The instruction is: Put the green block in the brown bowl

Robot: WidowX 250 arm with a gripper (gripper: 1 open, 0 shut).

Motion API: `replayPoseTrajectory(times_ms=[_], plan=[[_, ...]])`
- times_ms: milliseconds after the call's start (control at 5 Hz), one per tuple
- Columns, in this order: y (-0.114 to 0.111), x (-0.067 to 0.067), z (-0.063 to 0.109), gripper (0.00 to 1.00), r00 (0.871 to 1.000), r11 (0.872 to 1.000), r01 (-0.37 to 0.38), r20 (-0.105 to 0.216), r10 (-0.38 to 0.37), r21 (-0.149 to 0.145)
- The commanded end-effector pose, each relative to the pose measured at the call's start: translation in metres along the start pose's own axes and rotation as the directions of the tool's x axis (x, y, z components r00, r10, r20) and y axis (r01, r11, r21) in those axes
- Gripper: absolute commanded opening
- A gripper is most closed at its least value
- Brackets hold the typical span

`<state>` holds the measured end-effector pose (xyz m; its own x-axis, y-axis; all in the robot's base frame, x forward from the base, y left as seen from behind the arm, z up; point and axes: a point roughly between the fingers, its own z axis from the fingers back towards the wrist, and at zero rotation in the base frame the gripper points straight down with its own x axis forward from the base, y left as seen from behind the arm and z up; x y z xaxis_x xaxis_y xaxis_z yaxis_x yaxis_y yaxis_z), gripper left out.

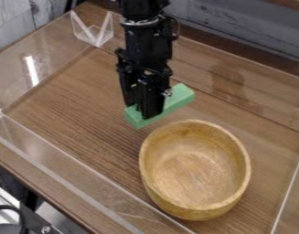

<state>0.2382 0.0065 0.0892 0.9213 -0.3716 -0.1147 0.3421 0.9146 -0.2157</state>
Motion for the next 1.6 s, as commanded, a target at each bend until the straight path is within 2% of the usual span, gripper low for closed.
replayPoseTrajectory(times_ms=[0,800,1000,1200,1400], plan=[[0.000,0.003,0.012,0.00,0.998,0.999,0.019,0.062,-0.022,0.044],[0.009,0.007,0.009,0.00,0.993,0.995,0.042,0.105,-0.051,0.088],[-0.016,0.003,0.005,0.00,0.991,0.991,0.092,0.091,-0.101,0.098],[-0.054,0.000,-0.005,0.00,0.980,0.976,0.183,0.063,-0.191,0.116],[-0.105,0.005,-0.018,0.00,0.959,0.952,0.272,0.044,-0.281,0.141]])
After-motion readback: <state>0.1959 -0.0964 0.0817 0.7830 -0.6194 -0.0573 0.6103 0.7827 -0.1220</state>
